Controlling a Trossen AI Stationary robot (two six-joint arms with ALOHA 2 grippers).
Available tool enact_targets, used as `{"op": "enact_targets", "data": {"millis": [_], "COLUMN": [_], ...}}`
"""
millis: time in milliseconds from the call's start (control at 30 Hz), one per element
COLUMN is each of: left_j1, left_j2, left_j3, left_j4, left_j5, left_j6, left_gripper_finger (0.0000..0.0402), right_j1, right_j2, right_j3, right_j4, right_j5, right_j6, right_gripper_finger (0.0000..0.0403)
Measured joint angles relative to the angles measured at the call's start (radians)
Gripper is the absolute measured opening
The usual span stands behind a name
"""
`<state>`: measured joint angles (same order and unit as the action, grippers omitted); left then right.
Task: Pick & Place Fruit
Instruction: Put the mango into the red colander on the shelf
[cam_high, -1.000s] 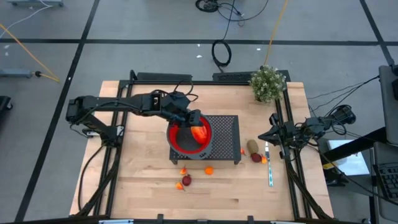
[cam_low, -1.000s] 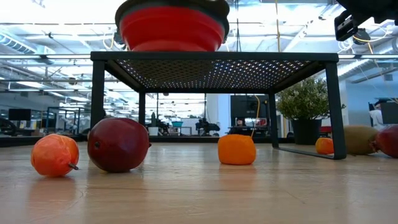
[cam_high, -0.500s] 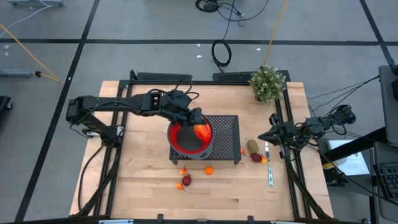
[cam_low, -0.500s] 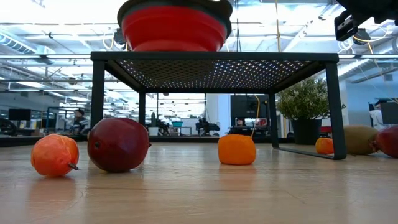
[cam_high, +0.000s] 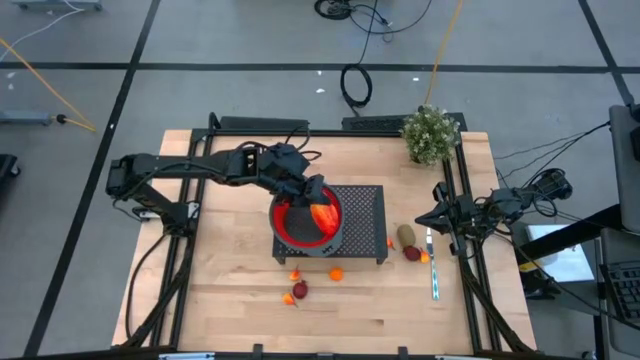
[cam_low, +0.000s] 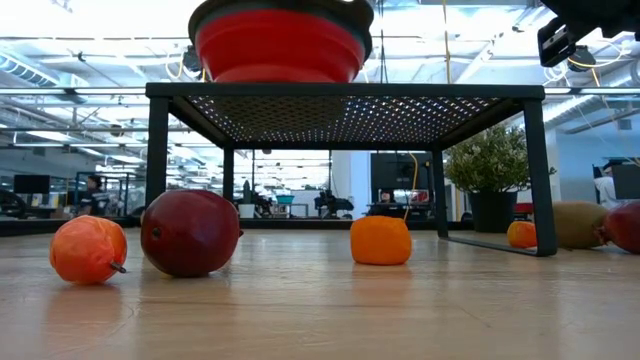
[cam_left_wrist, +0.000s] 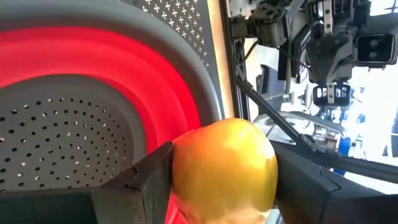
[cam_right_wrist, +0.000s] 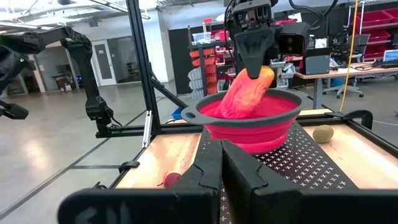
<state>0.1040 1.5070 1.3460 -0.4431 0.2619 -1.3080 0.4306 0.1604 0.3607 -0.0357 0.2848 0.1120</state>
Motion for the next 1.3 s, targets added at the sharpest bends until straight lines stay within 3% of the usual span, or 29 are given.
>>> {"op": "enact_targets", "data": {"millis": [233,400,1300], "left_j1": [0.000,-0.008,-0.008], "left_j2": [0.000,0.000,0.000], "left_j3": [0.000,0.000,0.000], "left_j4": [-0.006,-0.047,-0.031], "left_j5": [-0.001,-0.057,-0.079], "left_j6": [0.032,0.045,0.073], "left_gripper_finger": [0.0228,0.0228,0.0235], "right_j1": [0.000,0.000,0.000], "right_j2": [0.000,0.000,0.000], "right_j3": [0.000,0.000,0.000], "right_j4": [0.000,0.000,0.000], "right_j5": [0.000,0.000,0.000], "right_j6": [0.000,0.000,0.000], "right_gripper_finger": [0.0000,0.0000,0.0000]}}
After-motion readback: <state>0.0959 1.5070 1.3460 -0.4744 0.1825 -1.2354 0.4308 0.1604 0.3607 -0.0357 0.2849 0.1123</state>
